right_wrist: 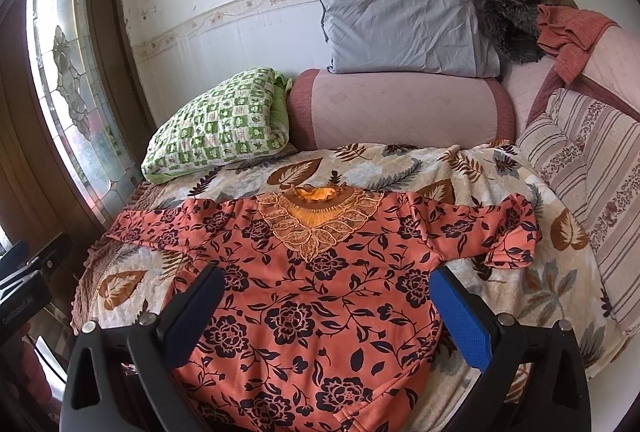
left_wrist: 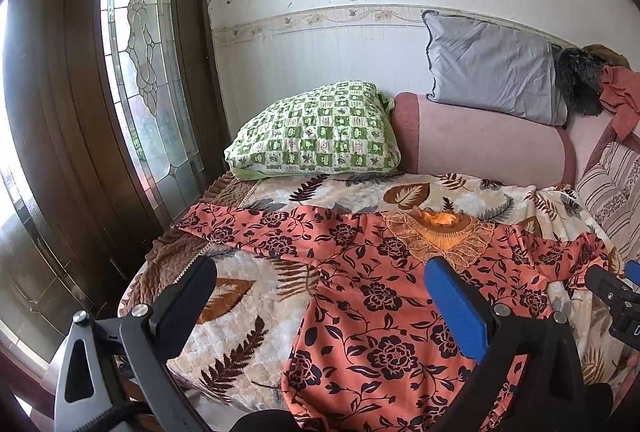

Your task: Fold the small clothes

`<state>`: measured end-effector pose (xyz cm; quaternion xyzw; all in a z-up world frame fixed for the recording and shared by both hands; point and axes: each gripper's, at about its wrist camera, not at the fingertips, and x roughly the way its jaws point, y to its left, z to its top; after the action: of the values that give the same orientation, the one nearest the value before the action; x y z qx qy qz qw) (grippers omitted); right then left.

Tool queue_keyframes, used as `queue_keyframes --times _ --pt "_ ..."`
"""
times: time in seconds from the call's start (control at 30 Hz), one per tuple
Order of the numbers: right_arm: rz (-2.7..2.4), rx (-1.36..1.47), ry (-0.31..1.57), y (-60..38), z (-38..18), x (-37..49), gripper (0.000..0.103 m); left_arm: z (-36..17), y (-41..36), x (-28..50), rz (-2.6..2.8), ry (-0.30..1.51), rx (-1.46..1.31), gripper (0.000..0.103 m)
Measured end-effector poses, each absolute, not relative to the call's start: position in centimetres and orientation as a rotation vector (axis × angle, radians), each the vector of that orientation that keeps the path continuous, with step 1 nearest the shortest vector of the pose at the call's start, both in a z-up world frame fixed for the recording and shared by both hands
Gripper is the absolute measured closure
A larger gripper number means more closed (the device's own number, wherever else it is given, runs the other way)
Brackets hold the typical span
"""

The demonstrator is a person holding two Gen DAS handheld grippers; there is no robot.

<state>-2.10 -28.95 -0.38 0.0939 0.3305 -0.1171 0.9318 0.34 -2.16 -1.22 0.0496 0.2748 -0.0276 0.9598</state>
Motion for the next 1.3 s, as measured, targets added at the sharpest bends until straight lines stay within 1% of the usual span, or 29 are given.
queue_keyframes --times 1.03,1.3 --pt "-0.214 0.186 0.694 -28.2 -0.8 -1.4 0.000 -2.1 -1.8 0.7 -0.045 0.568 0.101 0.000" --pt "-0.214 0.189 0.719 -28.9 -1.8 -0.1 0.000 -3.0 -2.6 1.5 -0.042 0.586 0.122 0.000"
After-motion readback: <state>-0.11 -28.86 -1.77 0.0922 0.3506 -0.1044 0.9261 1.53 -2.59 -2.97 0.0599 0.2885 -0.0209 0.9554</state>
